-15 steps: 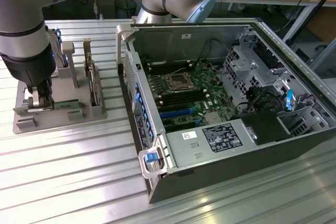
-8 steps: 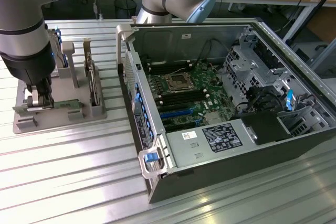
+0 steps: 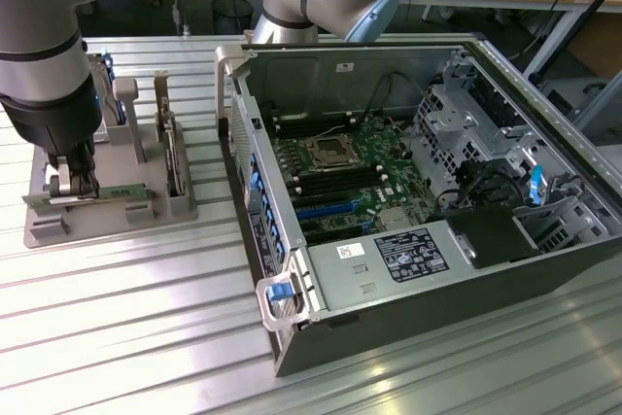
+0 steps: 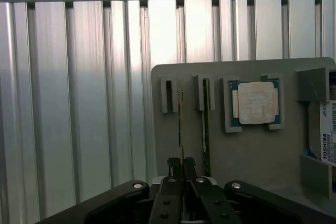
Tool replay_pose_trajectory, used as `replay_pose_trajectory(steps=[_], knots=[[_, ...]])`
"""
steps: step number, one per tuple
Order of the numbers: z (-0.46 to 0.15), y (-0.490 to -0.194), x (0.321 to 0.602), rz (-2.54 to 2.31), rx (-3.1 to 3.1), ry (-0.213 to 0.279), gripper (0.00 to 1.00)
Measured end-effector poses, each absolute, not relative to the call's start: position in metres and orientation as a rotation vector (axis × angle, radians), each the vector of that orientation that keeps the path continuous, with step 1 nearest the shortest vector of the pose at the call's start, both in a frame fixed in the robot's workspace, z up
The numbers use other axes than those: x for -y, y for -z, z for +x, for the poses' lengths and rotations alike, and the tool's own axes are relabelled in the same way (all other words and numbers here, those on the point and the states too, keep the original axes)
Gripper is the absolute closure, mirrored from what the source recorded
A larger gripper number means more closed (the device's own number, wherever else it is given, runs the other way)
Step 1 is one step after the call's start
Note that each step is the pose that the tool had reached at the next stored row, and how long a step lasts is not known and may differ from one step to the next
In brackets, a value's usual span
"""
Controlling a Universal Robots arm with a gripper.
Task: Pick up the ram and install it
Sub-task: 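Pick up the ram and move it above insertion slot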
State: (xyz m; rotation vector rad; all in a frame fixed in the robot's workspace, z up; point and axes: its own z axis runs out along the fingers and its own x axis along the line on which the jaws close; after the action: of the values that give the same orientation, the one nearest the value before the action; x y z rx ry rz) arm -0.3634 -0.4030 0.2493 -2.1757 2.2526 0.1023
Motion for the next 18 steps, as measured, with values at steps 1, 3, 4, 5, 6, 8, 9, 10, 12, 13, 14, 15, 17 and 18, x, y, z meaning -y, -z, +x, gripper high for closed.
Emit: replay_pose_trajectory(steps=[1, 3, 4, 5, 6, 8, 9, 10, 12, 13, 14, 15, 17, 18], knots=[[-0.3634, -0.2494, 0.4030, -2.176, -2.252, -0.103, 0.87], [-0.3634, -0.2500, 0.4030, -2.175, -2.252, -0.103, 0.87], [-0.3634, -0.2504, 0.4030, -2.175, -2.252, -0.104, 0.87], [-0.3634, -0.2509, 0.4030, -2.175, -2.252, -0.104, 0.87], [-0.3634, -0.2511, 0.4030, -2.175, -2.252, -0.104, 0.87], [-0.3634, -0.2517, 0.4030, -2.175, -2.251, -0.105, 0.87], [-0.3634, -0.2519, 0.4030, -2.175, -2.251, -0.105, 0.87], [-0.3634, -0.2522, 0.4030, -2.174, -2.251, -0.105, 0.87], [-0.3634, -0.2535, 0.4030, -2.174, -2.251, -0.106, 0.87], [-0.3634, -0.2543, 0.4030, -2.174, -2.250, -0.107, 0.87], [-0.3634, -0.2549, 0.4030, -2.174, -2.250, -0.107, 0.87], [-0.3634, -0.2553, 0.4030, -2.173, -2.250, -0.108, 0.87], [-0.3634, -0.2566, 0.4030, -2.173, -2.250, -0.108, 0.87], [-0.3634, -0.2572, 0.4030, -2.173, -2.249, -0.109, 0.87]])
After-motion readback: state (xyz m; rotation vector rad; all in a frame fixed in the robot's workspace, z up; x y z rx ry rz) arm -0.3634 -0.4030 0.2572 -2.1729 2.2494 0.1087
